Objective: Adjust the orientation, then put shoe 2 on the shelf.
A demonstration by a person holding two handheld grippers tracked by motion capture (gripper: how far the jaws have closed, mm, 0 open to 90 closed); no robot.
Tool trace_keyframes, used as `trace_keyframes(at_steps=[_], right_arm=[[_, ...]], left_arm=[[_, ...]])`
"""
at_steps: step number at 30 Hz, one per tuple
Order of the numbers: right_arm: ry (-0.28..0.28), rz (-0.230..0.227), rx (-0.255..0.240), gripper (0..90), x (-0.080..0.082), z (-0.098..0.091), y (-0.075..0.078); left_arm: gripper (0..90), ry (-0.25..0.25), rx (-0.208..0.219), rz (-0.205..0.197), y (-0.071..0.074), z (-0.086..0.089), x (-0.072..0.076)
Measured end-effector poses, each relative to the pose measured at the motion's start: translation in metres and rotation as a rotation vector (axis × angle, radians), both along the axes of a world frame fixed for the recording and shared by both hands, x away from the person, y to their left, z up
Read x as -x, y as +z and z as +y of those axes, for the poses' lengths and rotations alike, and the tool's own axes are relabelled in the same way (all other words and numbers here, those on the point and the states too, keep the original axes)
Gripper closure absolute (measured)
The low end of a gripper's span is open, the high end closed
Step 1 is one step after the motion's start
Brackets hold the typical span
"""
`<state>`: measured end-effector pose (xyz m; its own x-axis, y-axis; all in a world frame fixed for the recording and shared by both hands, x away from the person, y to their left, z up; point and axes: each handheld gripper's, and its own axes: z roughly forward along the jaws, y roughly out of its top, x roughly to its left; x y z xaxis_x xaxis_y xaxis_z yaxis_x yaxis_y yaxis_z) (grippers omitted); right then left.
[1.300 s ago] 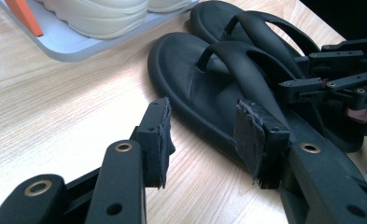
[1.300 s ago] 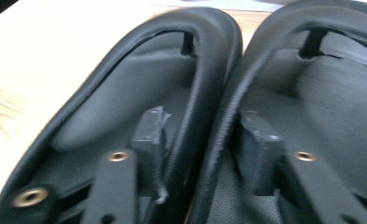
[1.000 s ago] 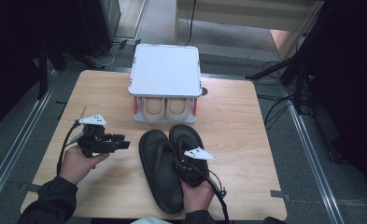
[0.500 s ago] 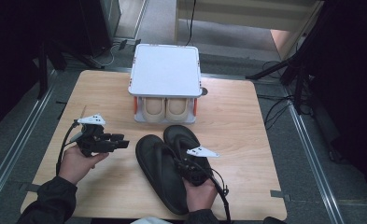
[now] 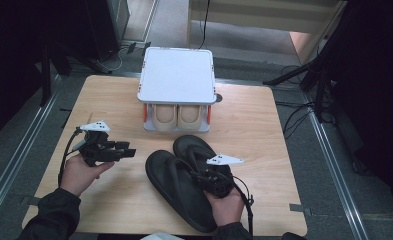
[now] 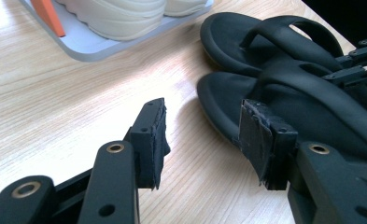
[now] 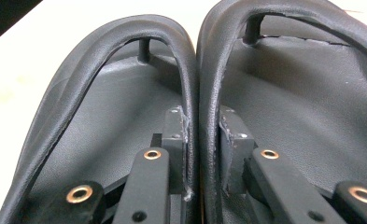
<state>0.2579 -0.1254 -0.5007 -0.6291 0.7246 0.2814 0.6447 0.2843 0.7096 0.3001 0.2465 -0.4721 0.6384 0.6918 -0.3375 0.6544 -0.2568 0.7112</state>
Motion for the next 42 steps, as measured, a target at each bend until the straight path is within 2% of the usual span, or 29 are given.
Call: trace_keyframes(at_steps=[4, 5, 6, 7, 8, 10, 12, 13, 14, 15, 19, 21, 24, 26, 27, 32, 42], right_arm=[[0.081, -0.003, -0.019, 76.3, -0.006, -0.002, 0.006], [0.126, -0.004, -0.02, 76.3, -0.008, -0.001, 0.007], [0.126, -0.004, -0.02, 76.3, -0.008, -0.001, 0.007], [0.165, -0.005, -0.017, 76.3, -0.01, 0.0, 0.009], [0.227, -0.009, -0.002, 76.4, -0.014, 0.002, 0.012], [0.284, -0.018, 0.01, 76.4, -0.017, 0.006, 0.015], [0.301, -0.02, 0.003, 76.4, -0.019, 0.007, 0.016], [0.34, -0.009, -0.02, 76.4, -0.023, 0.01, 0.018], [0.34, -0.009, -0.02, 76.4, -0.023, 0.01, 0.018], [0.371, -0.005, -0.033, 76.4, -0.027, 0.012, 0.02], [0.421, -0.013, -0.038, 76.3, -0.033, 0.017, 0.026], [0.429, -0.012, -0.039, 76.3, -0.034, 0.018, 0.027], [0.482, -0.008, -0.04, 76.3, -0.04, 0.024, 0.037], [0.49, -0.001, -0.042, 76.3, -0.04, 0.024, 0.039], [0.516, -0.012, -0.037, 76.3, -0.043, 0.026, 0.044], [0.535, -0.014, -0.039, 76.3, -0.05, 0.027, 0.052], [0.605, -0.014, -0.05, 76.2, -0.064, 0.028, 0.081]], left_arm=[[51.9, 0.011, 0.002, -0.001, 0.0, 0.005, 0.001], [51.8, 0.015, 0.004, 0.001, 0.0, 0.007, 0.0], [51.8, 0.015, 0.004, 0.001, 0.0, 0.007, 0.0], [51.8, 0.021, 0.006, 0.002, 0.0, 0.008, 0.001], [51.7, 0.034, 0.015, 0.002, 0.0, 0.012, 0.001], [51.7, 0.046, 0.022, 0.008, 0.0, 0.016, 0.001], [51.6, 0.049, 0.017, 0.009, 0.0, 0.018, 0.001], [51.6, 0.056, 0.018, 0.019, 0.0, 0.021, 0.002], [51.3, 0.056, 0.018, 0.019, 0.0, 0.021, 0.002], [50.9, 0.06, 0.008, 0.022, 0.0, 0.022, 0.002], [50.0, 0.08, 0.004, 0.032, -0.001, 0.027, 0.002], [49.9, 0.08, 0.002, 0.033, -0.001, 0.029, 0.002], [49.3, 0.095, -0.022, 0.037, -0.002, 0.033, 0.002], [49.1, 0.091, -0.031, 0.044, -0.003, 0.035, 0.002], [48.8, 0.094, -0.032, 0.046, -0.004, 0.036, 0.002], [48.7, 0.112, -0.024, 0.047, -0.004, 0.041, 0.0], [48.8, 0.13, -0.019, 0.047, -0.005, 0.047, -0.003]])
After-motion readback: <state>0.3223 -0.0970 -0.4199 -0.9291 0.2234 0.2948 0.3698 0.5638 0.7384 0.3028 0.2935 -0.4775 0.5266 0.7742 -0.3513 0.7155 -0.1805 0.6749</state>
